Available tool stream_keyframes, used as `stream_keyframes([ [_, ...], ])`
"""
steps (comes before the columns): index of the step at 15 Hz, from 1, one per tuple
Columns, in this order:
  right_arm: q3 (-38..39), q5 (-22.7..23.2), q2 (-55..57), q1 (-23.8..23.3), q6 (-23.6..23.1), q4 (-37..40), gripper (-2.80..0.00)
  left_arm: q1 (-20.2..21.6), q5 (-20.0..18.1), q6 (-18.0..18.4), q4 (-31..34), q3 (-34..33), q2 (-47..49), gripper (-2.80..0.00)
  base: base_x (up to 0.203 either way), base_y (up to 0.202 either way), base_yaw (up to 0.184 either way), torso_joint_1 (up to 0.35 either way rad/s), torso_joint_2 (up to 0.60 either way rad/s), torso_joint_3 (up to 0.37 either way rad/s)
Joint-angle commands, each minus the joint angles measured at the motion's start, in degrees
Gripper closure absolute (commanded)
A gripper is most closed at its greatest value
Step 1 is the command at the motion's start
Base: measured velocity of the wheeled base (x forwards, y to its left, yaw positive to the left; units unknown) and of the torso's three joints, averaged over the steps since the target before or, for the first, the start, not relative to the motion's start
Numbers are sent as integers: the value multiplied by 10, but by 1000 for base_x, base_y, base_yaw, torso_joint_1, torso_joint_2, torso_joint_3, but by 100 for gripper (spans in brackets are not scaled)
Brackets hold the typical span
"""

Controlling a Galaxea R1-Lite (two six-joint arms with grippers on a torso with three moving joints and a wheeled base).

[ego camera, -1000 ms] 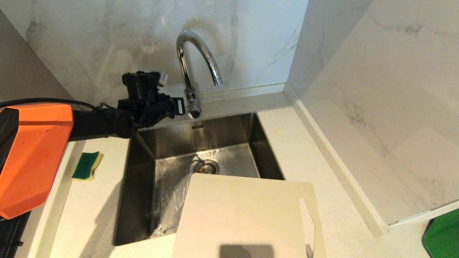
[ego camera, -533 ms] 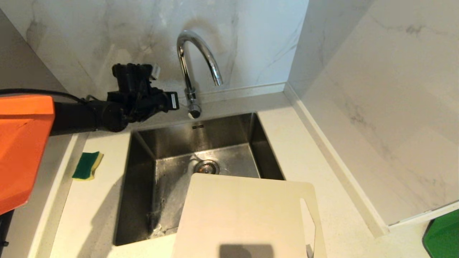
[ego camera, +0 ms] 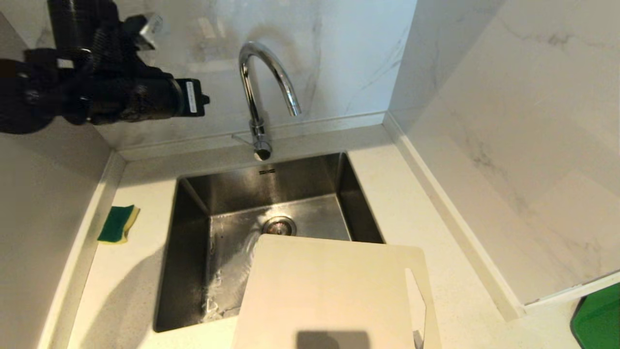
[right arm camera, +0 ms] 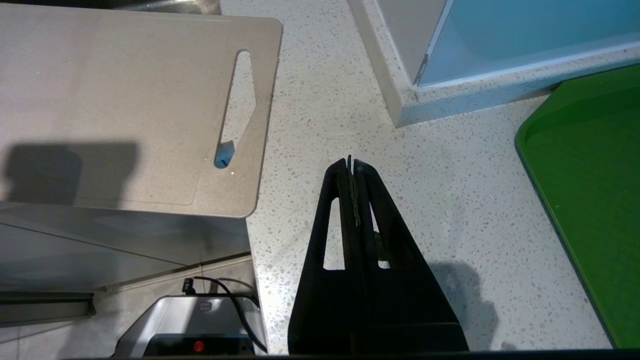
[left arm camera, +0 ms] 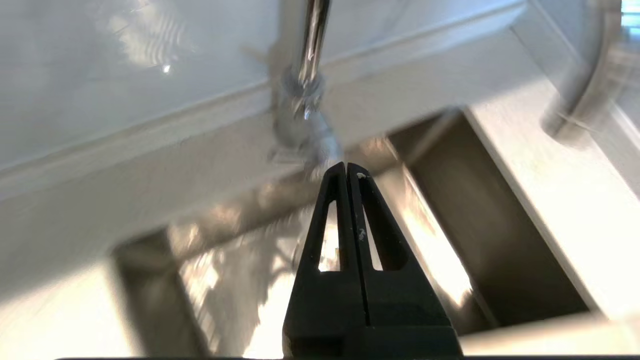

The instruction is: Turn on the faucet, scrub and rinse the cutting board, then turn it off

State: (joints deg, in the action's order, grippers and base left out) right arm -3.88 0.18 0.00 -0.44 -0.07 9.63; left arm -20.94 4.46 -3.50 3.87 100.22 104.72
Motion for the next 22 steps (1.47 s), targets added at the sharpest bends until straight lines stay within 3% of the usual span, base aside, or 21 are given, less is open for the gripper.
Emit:
stream_keyframes([
  [1, 0, 0, 1, 0, 0, 0, 0, 23, -4, -2, 66, -17, -100, 0, 0, 0, 0, 0, 0, 0],
  [3, 0, 0, 0, 0, 0, 0, 0, 66, -28, -2, 82, -38, -131, 0, 0, 0, 0, 0, 0, 0],
  [8, 0, 0, 0, 0, 0, 0, 0, 195, -156, -2, 169, -82, -229, 0, 0, 0, 0, 0, 0, 0],
  [10, 0, 0, 0, 0, 0, 0, 0, 228, -185, -3, 195, -98, -276, 0, 0, 0, 0, 0, 0, 0],
  [16, 0, 0, 0, 0, 0, 0, 0, 258, -197, -8, 251, -171, -480, 0, 0, 0, 0, 0, 0, 0],
  [22, 0, 0, 0, 0, 0, 0, 0, 281, -197, -7, 209, -381, -734, 0, 0, 0, 0, 0, 0, 0],
])
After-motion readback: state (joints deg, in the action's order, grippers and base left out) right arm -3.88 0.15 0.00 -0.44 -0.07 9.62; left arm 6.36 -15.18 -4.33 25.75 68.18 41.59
